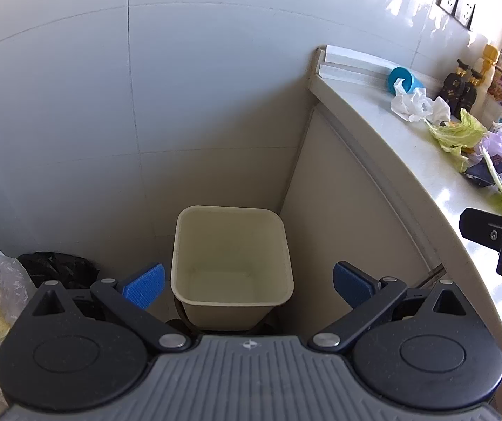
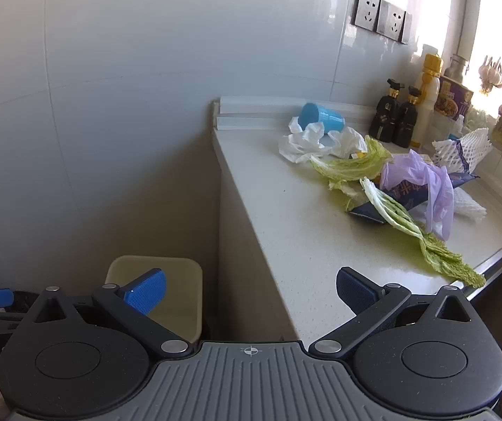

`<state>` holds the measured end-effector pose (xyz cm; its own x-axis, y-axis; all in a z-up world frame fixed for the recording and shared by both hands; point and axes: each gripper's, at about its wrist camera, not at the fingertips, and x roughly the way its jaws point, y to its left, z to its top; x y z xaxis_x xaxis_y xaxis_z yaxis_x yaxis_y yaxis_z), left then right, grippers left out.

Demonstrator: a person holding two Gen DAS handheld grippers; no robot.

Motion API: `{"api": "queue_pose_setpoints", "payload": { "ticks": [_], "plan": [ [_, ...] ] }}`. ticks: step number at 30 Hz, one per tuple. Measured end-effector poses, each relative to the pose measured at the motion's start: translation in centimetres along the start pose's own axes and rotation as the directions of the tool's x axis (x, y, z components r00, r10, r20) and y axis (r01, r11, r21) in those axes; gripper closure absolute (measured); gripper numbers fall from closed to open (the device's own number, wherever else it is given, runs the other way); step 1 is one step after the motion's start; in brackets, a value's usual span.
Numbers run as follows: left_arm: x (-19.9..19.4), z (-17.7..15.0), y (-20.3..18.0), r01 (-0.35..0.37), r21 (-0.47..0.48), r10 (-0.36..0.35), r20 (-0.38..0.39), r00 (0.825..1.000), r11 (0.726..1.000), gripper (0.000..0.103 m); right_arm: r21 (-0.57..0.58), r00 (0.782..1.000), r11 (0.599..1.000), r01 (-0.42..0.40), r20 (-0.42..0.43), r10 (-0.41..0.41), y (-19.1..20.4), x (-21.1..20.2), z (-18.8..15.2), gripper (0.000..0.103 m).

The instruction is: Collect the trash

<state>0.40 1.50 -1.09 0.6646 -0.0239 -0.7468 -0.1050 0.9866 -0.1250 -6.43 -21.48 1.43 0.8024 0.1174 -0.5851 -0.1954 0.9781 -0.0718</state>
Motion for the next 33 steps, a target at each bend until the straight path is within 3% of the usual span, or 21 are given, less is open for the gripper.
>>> {"api": "queue_pose_setpoints", "payload": {
  "ticks": [33],
  "plan": [
    [0.5,-0.1,-0.3,-0.024,0.018,0.025,-0.019,1.000,1.000,0.001,0.040,1.000,0.999,-0.022,-0.003,0.022,-1.4,0.8,-0.6,0.000]
  ]
}}
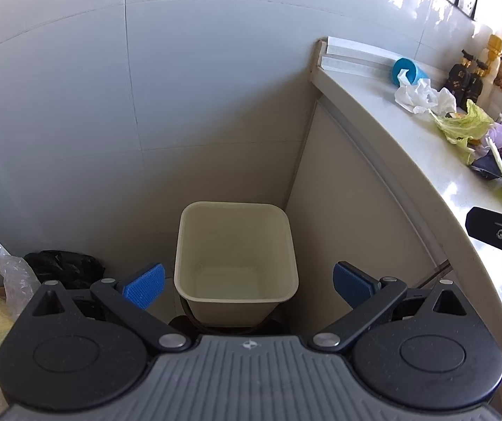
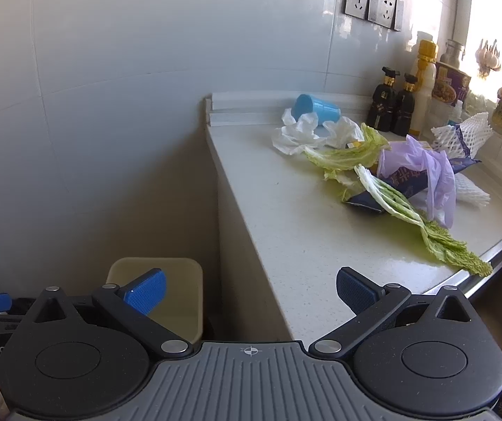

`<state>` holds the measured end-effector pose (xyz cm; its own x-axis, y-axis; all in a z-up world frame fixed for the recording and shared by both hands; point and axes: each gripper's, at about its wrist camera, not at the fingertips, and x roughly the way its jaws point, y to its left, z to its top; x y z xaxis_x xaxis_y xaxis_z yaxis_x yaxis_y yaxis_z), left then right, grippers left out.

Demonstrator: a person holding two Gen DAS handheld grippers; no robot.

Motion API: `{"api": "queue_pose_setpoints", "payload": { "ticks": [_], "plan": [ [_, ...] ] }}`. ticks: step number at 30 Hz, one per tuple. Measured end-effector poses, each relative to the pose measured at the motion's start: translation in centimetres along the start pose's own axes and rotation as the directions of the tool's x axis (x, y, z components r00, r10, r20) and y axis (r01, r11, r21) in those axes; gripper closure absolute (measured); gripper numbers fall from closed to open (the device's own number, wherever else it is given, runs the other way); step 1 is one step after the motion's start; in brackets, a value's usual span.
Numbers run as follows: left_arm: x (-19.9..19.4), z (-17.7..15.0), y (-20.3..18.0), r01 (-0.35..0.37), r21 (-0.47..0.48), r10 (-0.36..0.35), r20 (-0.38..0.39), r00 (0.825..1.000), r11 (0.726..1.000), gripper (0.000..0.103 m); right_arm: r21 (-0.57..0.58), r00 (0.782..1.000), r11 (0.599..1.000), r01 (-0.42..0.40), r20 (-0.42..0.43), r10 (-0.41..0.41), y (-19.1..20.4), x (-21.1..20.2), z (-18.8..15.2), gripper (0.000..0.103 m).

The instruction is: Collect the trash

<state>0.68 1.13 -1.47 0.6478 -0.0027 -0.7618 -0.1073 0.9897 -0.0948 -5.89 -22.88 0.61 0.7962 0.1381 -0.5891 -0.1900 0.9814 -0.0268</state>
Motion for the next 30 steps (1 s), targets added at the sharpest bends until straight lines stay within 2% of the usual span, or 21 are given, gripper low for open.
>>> {"api": "queue_pose_setpoints", "payload": {
  "ticks": [15,21,30],
  "plan": [
    [-0.8,0.0,-0.5,-0.016,0.017,0.016,0.016,1.000,1.000,0.001,0.005,1.000,1.000,-0.018,0.007,0.018,-0.1,-0.5,-0.4,0.000],
    [-1.2,0.2,-0.8,-0.002,0.023,0.001,0.031,1.000,1.000,0.001,-0.021,1.000,1.000,-0.012,0.025,0.013,0.0,-1.0,-0.1,0.000],
    [-1.0,1.6,-2.0,0.010,0.056,-0.014,0.060,0.998,0.998,0.001,-0.095,0.998,0.995,0.025,0.052,-0.021,-1.2,-0.7,2.5,0.000]
  ]
}}
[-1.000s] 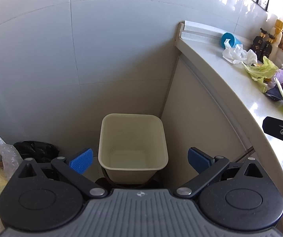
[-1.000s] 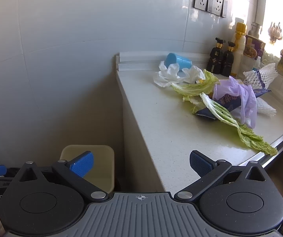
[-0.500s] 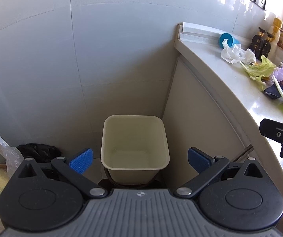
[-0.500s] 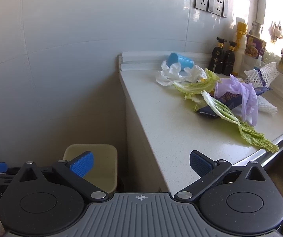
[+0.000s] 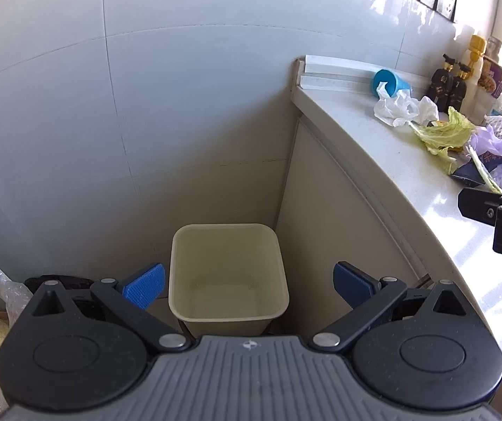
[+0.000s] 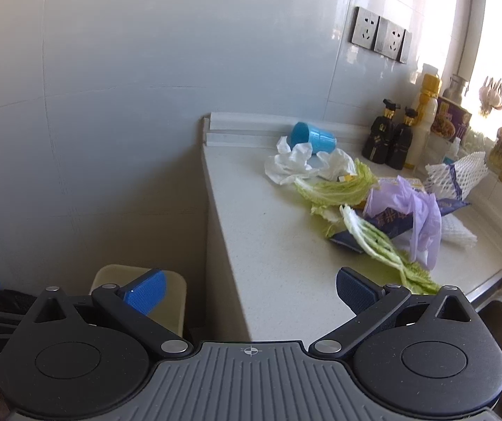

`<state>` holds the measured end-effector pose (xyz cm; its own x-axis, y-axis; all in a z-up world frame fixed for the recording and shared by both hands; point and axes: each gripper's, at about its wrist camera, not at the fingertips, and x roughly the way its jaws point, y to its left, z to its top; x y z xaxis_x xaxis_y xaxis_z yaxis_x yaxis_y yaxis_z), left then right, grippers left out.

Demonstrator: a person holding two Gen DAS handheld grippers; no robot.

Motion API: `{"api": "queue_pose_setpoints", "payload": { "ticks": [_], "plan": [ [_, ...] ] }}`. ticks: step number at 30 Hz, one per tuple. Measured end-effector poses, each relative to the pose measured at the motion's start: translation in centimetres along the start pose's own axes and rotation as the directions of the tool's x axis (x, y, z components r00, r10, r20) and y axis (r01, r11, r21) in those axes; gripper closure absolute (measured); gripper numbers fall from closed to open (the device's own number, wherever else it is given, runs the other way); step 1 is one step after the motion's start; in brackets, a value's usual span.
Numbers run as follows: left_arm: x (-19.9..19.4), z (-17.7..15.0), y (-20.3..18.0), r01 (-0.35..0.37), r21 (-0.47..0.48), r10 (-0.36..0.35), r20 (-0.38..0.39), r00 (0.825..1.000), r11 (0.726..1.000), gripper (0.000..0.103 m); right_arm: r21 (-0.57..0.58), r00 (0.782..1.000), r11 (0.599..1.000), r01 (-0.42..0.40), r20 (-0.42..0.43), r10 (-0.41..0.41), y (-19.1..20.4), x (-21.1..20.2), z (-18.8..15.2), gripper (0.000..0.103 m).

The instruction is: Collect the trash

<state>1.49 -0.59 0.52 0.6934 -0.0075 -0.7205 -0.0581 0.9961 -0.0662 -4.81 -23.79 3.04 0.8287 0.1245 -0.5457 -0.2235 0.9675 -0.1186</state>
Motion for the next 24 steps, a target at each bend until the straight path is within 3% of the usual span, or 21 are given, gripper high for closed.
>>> {"api": "queue_pose_setpoints", "payload": {
  "ticks": [4,7,10,15,21,24],
  "plan": [
    [0.5,0.9,-0.6,0.066,0.025,-0.067,0.045,0.997,0.997,0.001,-0.011,0.999,1.000,-0.011,-0.035,0.011,-2.1,1.4,1.6,0.000],
    [1.4,1.6,-1.1,0.132,0.042,-0.134,0.056,0.989,0.990,0.001,-0.029,0.998,0.999,0.024,-0.050,-0.025,-3.8,3.2,2.0,0.000],
    [2.1,2.6,-1.8,0.186,0.070,-0.192,0.085,0.978,0.980,0.001,0.016,0.998,1.000,0.024,-0.055,-0.023,-6.1,4.8,1.9,0.000],
    [3.8,5.5,-3.3,0.356,0.089,-0.364,0.093,0.927,0.930,0.002,0.197,0.999,0.980,-0.043,-0.002,0.044,-10.5,6.6,1.2,0.001],
    [7.4,7.9,-5.7,0.412,0.147,-0.428,0.104,0.898,0.899,0.008,0.334,0.998,0.942,-0.034,0.057,0.016,-14.0,7.6,0.8,0.003],
    [9.2,9.2,-7.0,0.407,0.189,-0.435,0.142,0.889,0.894,0.014,0.366,0.997,0.930,-0.018,0.082,-0.013,-15.0,7.4,1.2,0.003]
  ]
}}
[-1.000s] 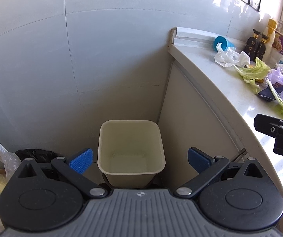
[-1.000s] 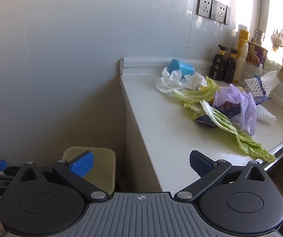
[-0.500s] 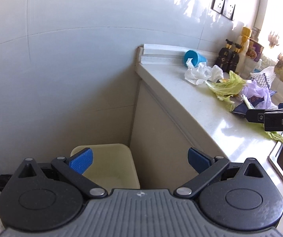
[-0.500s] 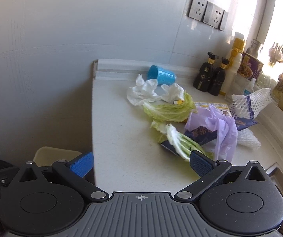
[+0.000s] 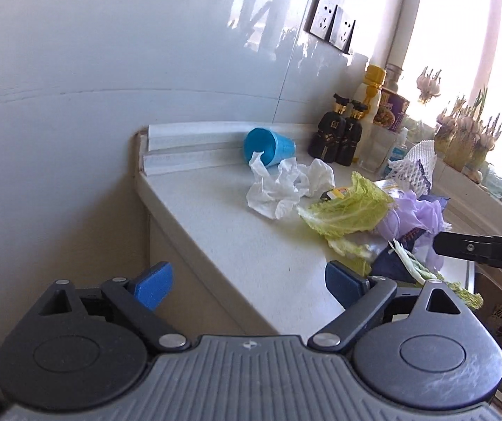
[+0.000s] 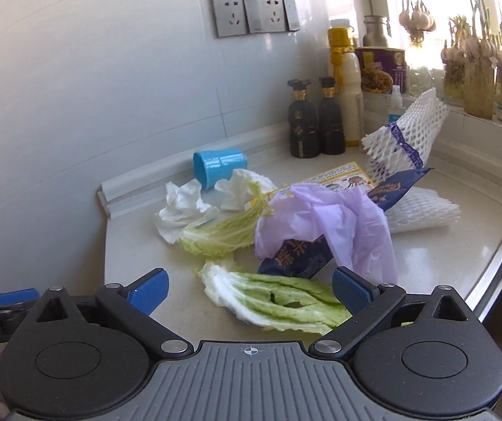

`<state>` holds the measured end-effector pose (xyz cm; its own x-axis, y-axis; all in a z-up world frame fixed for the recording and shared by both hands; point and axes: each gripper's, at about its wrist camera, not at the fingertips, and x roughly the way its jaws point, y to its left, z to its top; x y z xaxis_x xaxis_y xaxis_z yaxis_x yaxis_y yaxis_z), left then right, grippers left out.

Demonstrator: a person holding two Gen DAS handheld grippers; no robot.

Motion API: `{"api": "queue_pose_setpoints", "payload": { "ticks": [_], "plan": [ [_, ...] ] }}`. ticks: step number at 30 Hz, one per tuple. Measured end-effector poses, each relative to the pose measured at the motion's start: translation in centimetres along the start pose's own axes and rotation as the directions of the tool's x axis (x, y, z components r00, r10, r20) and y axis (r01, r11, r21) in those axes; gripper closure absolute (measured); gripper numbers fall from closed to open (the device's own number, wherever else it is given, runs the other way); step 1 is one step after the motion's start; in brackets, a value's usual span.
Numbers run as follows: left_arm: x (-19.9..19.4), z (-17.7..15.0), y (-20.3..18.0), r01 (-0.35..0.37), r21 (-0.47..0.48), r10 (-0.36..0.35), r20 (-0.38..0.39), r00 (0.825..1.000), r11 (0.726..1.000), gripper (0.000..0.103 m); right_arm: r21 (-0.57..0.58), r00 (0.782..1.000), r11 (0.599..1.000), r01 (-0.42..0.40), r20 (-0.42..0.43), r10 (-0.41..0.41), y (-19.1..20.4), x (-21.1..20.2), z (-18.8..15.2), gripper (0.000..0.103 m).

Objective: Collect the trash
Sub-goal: 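Move both open tools up to the countertop trash, then close the left tool on the white tissue while the right tool grasps a cabbage leaf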

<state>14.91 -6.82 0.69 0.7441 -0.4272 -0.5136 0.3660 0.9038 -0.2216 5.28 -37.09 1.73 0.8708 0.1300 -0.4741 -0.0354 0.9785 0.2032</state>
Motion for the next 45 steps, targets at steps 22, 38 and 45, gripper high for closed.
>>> {"api": "queue_pose_setpoints", "payload": {
  "ticks": [22,38,45],
  "plan": [
    [14.4,4.7,0.3,0.051,-0.050,-0.051,-0.004,0.999,0.997,0.087,-0.217,0.998,0.974,0.061,-0.006,-0.064,2.2,4.0,-3.3,0.069],
    [11.5,3.1,0.8,0.042,-0.097,-0.046,-0.041,0.998,0.994,0.099,-0.168,0.997,0.985,0.031,0.080,-0.018,2.9,3.7,-3.2,0.084],
    [8.0,2.6,2.0,0.050,-0.126,-0.053,-0.020,0.998,0.991,0.099,-0.235,0.985,0.968,0.085,0.166,-0.047,3.7,2.7,-3.1,0.098]
  ]
}}
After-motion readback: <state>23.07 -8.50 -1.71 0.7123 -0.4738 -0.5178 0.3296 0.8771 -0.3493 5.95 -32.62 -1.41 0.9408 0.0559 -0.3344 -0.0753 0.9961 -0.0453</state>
